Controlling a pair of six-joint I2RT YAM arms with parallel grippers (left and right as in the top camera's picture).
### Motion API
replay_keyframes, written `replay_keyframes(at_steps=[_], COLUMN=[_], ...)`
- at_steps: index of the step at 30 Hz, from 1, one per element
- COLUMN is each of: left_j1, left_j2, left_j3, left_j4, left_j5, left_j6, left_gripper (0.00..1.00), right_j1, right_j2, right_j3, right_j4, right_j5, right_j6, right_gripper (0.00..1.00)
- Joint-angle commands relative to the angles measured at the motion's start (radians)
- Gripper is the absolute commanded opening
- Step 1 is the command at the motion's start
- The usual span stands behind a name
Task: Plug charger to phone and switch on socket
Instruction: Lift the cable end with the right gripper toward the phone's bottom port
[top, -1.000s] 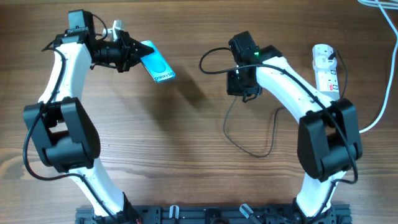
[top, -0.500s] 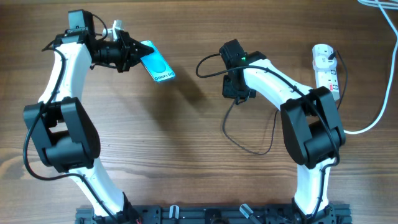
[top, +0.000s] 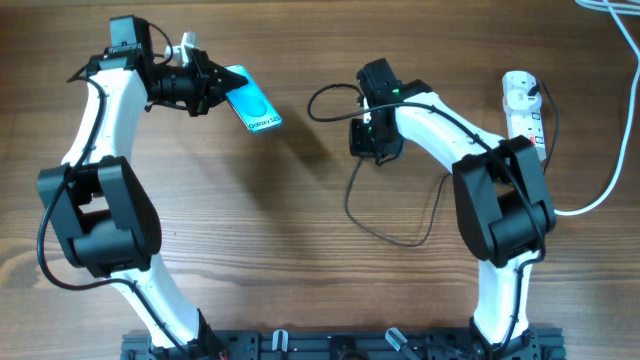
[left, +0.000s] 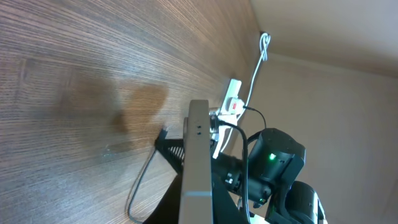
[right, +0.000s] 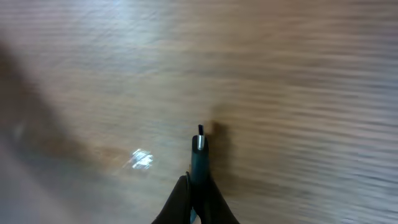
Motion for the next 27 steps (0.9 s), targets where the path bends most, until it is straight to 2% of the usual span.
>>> replay_keyframes(at_steps=[1,2,4,6,10,14,15,19,21,27], left_j1=[-0.002,0.004,0.013,0.017,0.017,0.011,0.004,-0.053,-0.074,-0.091], left_j2=[-0.016,-0.023,-0.039,-0.067,-0.077,-0.077,-0.077,-0.077,-0.077,-0.077], left_j3=[0.008,0.008,0.008,0.008,0.008,0.008,0.008,0.008,0.008,0.008], left_j4=[0.011,0.048,0.108,0.129,0.128,0.127,0.126,0.129,0.130,0.132], left_j5=[0.087,0.188,0.283,0.287,0.304,0.409,0.424,0.428,0.474,0.494], left_j6=[0.019,0.019,0.006,0.005,0.021,0.106,0.125,0.125,0.153,0.153], left_gripper=[0.04,0.04,0.04,0.04,0.04,0.04,0.04,0.04,0.04,0.04], right_j1=[-0.006,-0.006,-0.006,-0.006,-0.006,-0.006,-0.006,-0.001,0.002,0.045], right_j2=[-0.192,-0.260,-0.351,-0.419,-0.435,-0.435,-0.433,-0.433,-0.433,-0.433], right_j3=[-0.006,-0.006,-0.010,-0.010,-0.018,-0.087,-0.109,-0.216,-0.258,-0.264], right_j4=[-0.019,-0.044,-0.071,-0.118,-0.189,-0.142,-0.108,0.191,0.331,0.368], right_j5=[-0.185,-0.249,-0.386,-0.526,-0.745,-1.031,-1.080,-1.075,-1.075,-1.058], right_j6=[-0.167,-0.214,-0.314,-0.427,-0.577,-0.616,-0.589,-0.263,-0.126,-0.090], right_gripper=[0.04,0.05,0.04,0.05,0.05,0.05,0.05,0.04,0.05,0.05])
